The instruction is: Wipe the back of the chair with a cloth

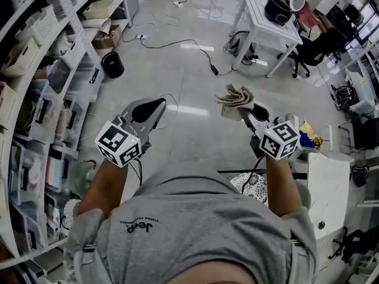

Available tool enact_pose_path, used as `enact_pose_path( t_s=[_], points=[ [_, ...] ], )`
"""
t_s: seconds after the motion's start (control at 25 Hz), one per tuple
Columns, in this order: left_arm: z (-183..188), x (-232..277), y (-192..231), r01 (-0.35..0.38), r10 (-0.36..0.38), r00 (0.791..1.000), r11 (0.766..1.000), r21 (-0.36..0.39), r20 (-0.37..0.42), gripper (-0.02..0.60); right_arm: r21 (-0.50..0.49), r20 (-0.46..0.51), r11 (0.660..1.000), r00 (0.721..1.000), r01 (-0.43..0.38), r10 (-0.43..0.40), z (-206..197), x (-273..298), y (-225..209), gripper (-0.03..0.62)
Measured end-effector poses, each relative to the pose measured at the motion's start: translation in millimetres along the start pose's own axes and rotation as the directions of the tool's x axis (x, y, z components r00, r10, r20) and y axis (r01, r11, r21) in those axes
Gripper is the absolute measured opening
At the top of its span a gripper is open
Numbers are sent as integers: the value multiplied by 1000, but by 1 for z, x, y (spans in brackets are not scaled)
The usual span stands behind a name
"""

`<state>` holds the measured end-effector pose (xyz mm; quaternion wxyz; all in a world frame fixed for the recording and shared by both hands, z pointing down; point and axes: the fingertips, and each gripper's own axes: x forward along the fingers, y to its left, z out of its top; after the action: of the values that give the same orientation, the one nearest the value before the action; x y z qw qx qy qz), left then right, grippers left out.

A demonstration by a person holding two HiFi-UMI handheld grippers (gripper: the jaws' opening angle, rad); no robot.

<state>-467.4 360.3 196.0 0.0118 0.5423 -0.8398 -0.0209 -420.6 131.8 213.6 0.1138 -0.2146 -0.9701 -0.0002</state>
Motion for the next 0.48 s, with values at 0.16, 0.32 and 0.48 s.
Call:
enact_pose_path(
  t_s=[0.16, 0.32, 0.48],
  points=[
    [-1, 0, 1, -2, 2, 1000, 1000, -9, 1, 58, -1, 3, 1000, 1000, -4, 4, 1, 0, 1, 64],
    [-2, 0, 1, 1, -1, 1000, 1000, -16, 0, 58, 1, 4, 1000, 1000, -4, 4, 1, -1, 2, 64],
    [-2, 0, 2, 3, -3, 1000, 1000, -18, 1, 58, 1, 7, 1000, 1000, -1, 1, 1, -1, 1, 64]
  ],
)
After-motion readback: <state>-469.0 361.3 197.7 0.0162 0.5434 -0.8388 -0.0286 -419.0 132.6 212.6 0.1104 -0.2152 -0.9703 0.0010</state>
